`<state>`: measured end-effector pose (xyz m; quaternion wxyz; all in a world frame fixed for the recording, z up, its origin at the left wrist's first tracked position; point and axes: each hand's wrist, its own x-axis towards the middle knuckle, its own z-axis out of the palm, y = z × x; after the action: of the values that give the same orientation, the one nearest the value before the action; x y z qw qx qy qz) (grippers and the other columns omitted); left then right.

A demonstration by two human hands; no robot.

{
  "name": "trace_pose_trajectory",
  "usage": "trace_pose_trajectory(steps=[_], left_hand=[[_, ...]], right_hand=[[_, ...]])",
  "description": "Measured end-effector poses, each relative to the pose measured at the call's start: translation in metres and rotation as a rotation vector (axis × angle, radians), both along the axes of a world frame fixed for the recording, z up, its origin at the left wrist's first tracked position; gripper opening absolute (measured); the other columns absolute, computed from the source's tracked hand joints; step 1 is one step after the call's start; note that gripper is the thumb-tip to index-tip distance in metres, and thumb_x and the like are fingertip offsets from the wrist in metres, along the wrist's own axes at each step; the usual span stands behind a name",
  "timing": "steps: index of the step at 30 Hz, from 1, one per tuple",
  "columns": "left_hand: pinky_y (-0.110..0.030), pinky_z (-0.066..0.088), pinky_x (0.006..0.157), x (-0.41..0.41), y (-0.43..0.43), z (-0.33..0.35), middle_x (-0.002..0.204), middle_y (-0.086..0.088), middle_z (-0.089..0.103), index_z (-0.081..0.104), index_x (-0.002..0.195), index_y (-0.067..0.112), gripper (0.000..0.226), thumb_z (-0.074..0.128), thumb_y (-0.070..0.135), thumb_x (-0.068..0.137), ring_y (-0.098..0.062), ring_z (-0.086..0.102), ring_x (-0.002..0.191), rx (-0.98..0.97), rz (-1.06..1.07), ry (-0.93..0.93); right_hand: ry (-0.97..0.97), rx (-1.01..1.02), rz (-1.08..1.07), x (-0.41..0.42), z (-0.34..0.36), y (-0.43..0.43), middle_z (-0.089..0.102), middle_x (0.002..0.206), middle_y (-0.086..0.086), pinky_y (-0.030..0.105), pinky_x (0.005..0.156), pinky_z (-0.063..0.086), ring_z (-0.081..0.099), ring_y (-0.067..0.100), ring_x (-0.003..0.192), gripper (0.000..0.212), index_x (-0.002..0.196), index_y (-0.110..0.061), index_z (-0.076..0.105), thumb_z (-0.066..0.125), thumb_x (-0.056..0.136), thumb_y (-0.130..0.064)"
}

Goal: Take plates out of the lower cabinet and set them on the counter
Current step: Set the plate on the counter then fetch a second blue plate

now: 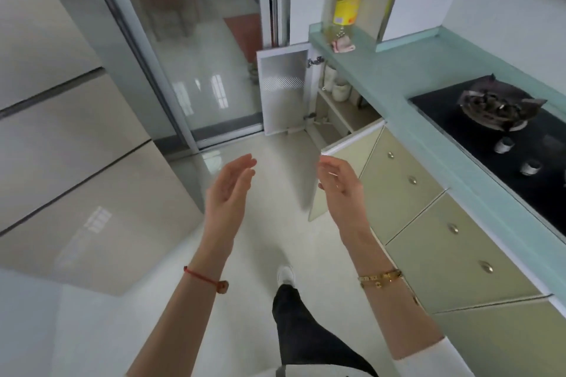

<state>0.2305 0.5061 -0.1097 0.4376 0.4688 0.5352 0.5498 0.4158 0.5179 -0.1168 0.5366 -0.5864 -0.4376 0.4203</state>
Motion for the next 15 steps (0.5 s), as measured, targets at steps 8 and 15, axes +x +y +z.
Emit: trace_pose_trajectory(steps=[8,15], left_hand=[[-0.042,0.05,0.105,-0.017,0.187,0.018,0.118,0.004,0.072,0.066,0.12,0.022,0.024,0.054,0.016,0.099,-0.013,0.065,0.115,0.012,0.04,0.002],[-0.037,0.051,0.102,-0.028,0.329,0.011,0.117,0.008,0.072,0.067,0.116,0.029,0.023,0.057,0.023,0.097,-0.011,0.065,0.114,-0.009,-0.011,-0.007]], right_hand=[[0.004,-0.009,0.067,-0.024,0.013,0.192,0.062,0.124,-0.01,0.02,0.096,0.043,0.058,0.004,0.115,0.03,0.127,-0.022,0.059,0.054,0.097,-0.022],[-0.015,-0.003,0.038,-0.036,0.014,0.327,0.064,0.124,-0.006,0.024,0.1,0.045,0.058,0.008,0.117,0.03,0.126,-0.018,0.06,0.055,0.096,-0.018]])
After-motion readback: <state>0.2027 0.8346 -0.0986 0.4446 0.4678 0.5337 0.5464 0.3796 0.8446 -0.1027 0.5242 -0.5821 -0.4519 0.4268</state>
